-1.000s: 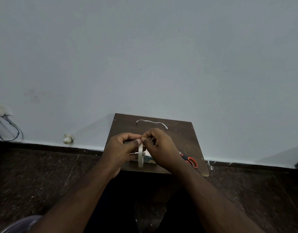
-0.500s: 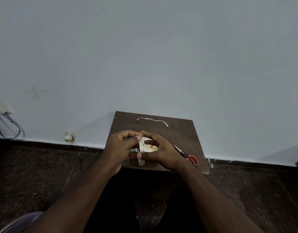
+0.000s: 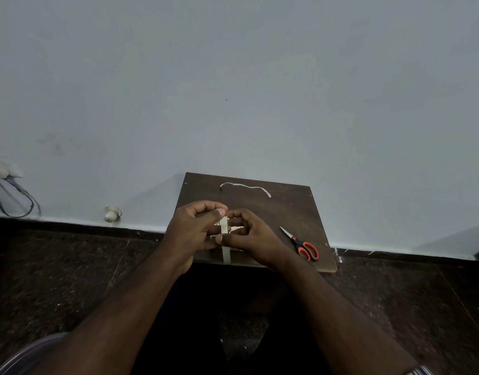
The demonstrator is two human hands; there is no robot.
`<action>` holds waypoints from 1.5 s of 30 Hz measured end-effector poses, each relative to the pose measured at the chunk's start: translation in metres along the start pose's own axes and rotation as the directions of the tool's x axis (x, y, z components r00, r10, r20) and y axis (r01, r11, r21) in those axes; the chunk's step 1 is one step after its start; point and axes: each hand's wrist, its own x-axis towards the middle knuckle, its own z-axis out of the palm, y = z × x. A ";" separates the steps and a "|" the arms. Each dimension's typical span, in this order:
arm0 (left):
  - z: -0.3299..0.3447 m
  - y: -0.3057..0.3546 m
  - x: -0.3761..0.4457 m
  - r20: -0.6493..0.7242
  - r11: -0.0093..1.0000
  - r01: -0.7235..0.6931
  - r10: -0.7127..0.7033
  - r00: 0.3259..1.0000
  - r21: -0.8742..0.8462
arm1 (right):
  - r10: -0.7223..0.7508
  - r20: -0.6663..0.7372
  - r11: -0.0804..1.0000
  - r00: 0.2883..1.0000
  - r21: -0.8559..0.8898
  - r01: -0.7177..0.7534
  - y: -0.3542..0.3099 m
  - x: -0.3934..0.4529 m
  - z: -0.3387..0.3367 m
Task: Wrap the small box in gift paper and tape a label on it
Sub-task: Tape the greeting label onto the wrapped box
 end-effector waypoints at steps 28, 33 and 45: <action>-0.001 -0.006 0.006 0.070 0.996 -0.091 0.093 0.993 -0.018 | 0.042 -0.001 0.999 0.999 -0.016 -0.042 0.006 0.003 -0.024; -0.003 -0.008 0.008 0.072 0.997 -0.071 0.072 0.995 -0.012 | 0.035 -0.330 0.885 0.943 -0.428 -0.182 0.037 -0.002 -0.078; -0.003 -0.010 0.010 0.091 0.997 -0.072 0.072 0.993 -0.005 | 0.165 -0.440 0.397 0.883 -0.790 -0.468 0.085 -0.020 -0.128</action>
